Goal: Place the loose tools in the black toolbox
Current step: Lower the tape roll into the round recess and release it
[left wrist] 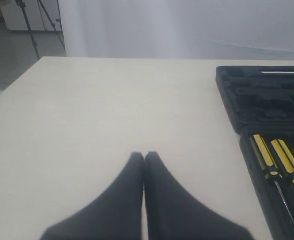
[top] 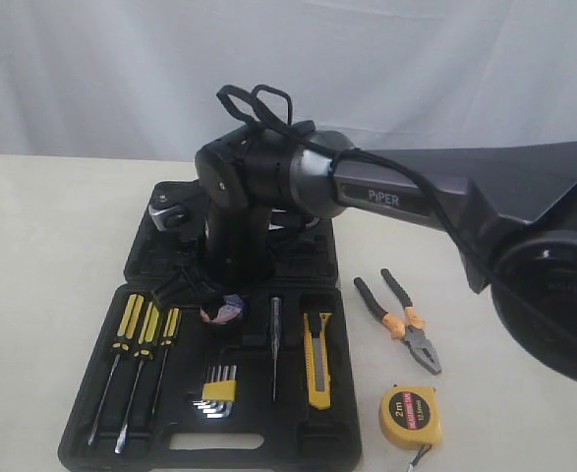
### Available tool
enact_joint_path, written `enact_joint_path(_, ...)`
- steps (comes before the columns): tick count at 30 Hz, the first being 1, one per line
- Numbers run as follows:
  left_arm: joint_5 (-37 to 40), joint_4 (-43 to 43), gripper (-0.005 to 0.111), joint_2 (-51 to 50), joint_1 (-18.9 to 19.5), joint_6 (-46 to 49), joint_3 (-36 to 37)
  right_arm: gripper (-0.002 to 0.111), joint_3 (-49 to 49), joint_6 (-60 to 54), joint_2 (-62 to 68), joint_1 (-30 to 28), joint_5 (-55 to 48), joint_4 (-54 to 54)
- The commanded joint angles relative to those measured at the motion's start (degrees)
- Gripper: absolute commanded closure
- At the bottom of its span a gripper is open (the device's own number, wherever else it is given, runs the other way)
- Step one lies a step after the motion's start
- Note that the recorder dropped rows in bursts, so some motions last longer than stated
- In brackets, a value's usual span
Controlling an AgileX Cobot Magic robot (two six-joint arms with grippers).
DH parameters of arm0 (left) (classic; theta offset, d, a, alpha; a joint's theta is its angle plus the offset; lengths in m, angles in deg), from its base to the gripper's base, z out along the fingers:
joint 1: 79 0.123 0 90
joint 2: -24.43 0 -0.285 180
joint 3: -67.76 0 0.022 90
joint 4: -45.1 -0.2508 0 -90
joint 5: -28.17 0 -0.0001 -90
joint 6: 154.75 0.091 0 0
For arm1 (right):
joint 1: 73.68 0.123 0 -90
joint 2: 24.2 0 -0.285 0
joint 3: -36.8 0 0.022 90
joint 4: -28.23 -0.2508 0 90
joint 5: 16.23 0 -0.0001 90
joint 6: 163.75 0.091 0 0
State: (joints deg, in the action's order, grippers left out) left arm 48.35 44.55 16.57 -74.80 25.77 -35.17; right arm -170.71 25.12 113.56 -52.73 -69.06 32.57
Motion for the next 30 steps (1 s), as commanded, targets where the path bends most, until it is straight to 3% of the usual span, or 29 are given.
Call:
enact_joint_path(1,-0.6,0.6,0.107,0.1,-0.3,-0.1,0.1,0.102,0.2,0.3,-2.2,-0.2,-1.0,0.5)
enact_joint_path(2,-0.6,0.6,0.107,0.1,-0.3,-0.1,0.1,0.109,0.2,0.3,-2.2,-0.2,-1.2,0.5)
enact_joint_path(18,-0.6,0.6,0.107,0.1,-0.3,-0.1,0.1,0.109,0.2,-2.5,2.9,-0.2,0.5,0.7)
enact_joint_path(30,-0.6,0.6,0.107,0.1,-0.3,-0.1,0.1,0.109,0.1,-2.5,-0.7,-0.2,2.2,0.7)
